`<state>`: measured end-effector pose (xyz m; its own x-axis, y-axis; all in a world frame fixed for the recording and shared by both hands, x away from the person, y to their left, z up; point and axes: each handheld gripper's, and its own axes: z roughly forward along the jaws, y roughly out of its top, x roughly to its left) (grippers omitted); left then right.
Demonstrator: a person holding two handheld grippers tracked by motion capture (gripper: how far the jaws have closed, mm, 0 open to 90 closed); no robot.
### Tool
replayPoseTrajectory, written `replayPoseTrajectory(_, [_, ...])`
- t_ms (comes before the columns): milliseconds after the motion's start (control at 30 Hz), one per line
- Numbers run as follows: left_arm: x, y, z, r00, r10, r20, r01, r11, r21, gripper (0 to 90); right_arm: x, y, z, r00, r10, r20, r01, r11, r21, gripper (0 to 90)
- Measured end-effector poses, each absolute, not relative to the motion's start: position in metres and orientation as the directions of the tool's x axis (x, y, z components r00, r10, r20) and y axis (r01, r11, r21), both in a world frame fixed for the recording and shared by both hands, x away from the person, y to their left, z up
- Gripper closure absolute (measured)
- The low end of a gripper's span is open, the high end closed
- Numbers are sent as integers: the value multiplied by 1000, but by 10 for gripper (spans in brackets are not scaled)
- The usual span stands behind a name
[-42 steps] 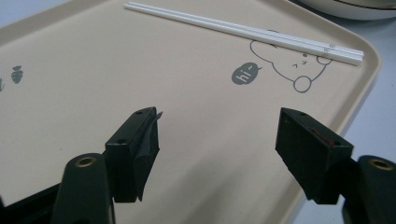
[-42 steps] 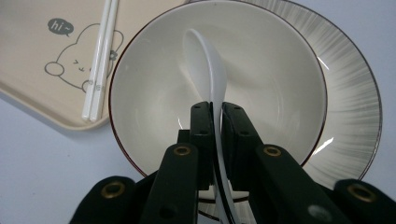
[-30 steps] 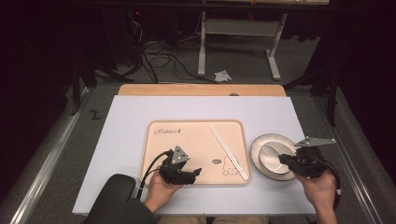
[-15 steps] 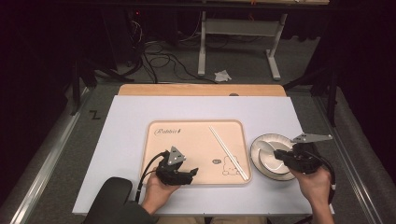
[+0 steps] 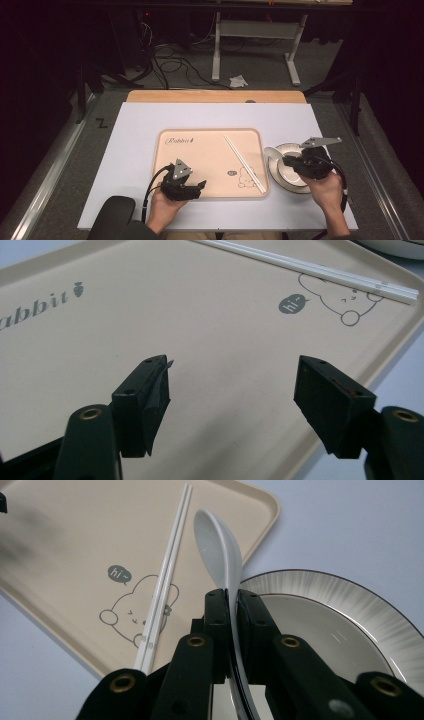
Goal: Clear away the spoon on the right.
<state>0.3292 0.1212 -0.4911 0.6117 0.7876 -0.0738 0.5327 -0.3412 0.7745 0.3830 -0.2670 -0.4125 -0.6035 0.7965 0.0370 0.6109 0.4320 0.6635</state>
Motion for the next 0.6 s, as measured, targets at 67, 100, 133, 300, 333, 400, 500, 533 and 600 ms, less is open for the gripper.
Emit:
replayPoseTrajectory(67, [328, 124, -491, 602, 795, -76, 537, -333, 775, 309, 386, -264, -413, -611, 791, 36, 606, 438, 664, 855])
replayPoseTrajectory(100, [327, 125, -491, 598, 798, -75, 538, -330, 776, 308, 388, -262, -414, -616, 787, 32, 601, 444, 665, 855])
replayPoseTrajectory(133, [326, 126, -491, 593, 802, -79, 541, -323, 777, 309, 389, -260, -414, -620, 784, 31, 599, 448, 664, 855])
replayPoseTrajectory(300, [323, 131, -491, 576, 814, -75, 547, -315, 775, 309, 395, -253, -414, -633, 773, 31, 589, 456, 667, 855])
replayPoseTrajectory(333, [322, 132, -491, 574, 815, -75, 549, -315, 774, 309, 396, -252, -414, -640, 768, 29, 584, 461, 668, 855])
replayPoseTrajectory(400, [321, 133, -491, 566, 821, -75, 551, -310, 775, 308, 398, -249, -415, -634, 773, 37, 591, 453, 667, 855])
replayPoseTrajectory(500, [320, 136, -491, 555, 828, -73, 554, -303, 775, 309, 401, -245, -416, -637, 770, 38, 590, 456, 667, 855])
replayPoseTrajectory(533, [319, 137, -491, 554, 830, -74, 557, -302, 774, 309, 403, -244, -416, -642, 766, 32, 585, 462, 667, 855])
replayPoseTrajectory(600, [318, 138, -491, 549, 833, -71, 557, -301, 774, 309, 404, -241, -417, -644, 765, 36, 587, 463, 664, 855])
